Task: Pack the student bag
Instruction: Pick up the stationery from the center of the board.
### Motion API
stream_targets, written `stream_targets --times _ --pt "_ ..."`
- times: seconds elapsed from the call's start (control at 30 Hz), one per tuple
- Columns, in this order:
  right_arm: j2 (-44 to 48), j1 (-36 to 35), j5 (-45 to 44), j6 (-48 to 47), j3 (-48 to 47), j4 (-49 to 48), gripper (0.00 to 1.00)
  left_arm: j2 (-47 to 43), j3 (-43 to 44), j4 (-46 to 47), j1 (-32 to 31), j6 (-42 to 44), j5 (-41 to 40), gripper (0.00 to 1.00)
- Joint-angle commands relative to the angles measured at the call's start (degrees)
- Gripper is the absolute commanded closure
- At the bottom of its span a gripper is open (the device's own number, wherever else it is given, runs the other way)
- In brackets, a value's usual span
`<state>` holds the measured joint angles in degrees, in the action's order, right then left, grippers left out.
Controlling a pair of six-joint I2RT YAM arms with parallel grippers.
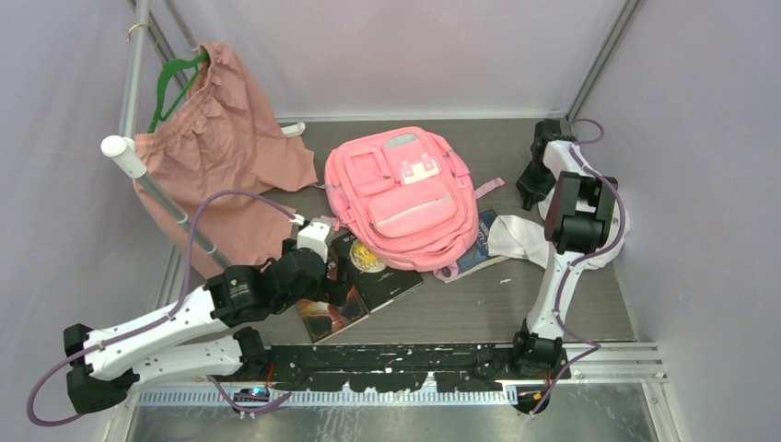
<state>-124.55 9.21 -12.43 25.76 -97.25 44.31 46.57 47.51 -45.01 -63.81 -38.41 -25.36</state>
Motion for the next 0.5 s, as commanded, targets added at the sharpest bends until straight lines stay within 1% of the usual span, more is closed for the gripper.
stream_targets --times 0.0,0.07,0.1,0.17,0.27,0.33,0.4,0.47 --pt "0.1 0.1 0.6 -0.1 -0.6 -1.0 0.66 2.0 2.4 -0.3 -0.2 -0.3 -1.0 0.0" --pt "0.8 0.0 1.9 0.2 -1.3 -0.3 0.84 3.4 3.3 0.1 -0.2 0.2 -0.7 0.0" --pt "1.4 0.1 2.5 0.5 -1.5 -0.1 0.9 4.3 4.1 0.2 -0.3 0.7 -0.4 0.0" --pt "3.9 0.1 4.0 1.0 -1.4 0.1 0.96 6.3 6.1 0.3 -0.2 2.6 0.2 0.0" --pt "9.2 0.0 6.6 2.2 0.0 -0.1 0.99 9.8 10.2 1.0 0.0 6.7 1.3 0.0" --pt "15.7 -0.3 8.5 3.5 3.2 -1.4 0.99 13.0 13.7 1.2 1.3 9.5 3.0 0.0" --pt "22.0 -1.1 10.5 4.6 6.9 -2.6 0.99 16.6 17.4 1.5 4.9 12.5 8.4 0.0" --pt "28.0 -2.9 13.5 5.2 11.0 -3.8 0.99 20.4 20.9 2.1 10.9 15.2 15.7 0.0"
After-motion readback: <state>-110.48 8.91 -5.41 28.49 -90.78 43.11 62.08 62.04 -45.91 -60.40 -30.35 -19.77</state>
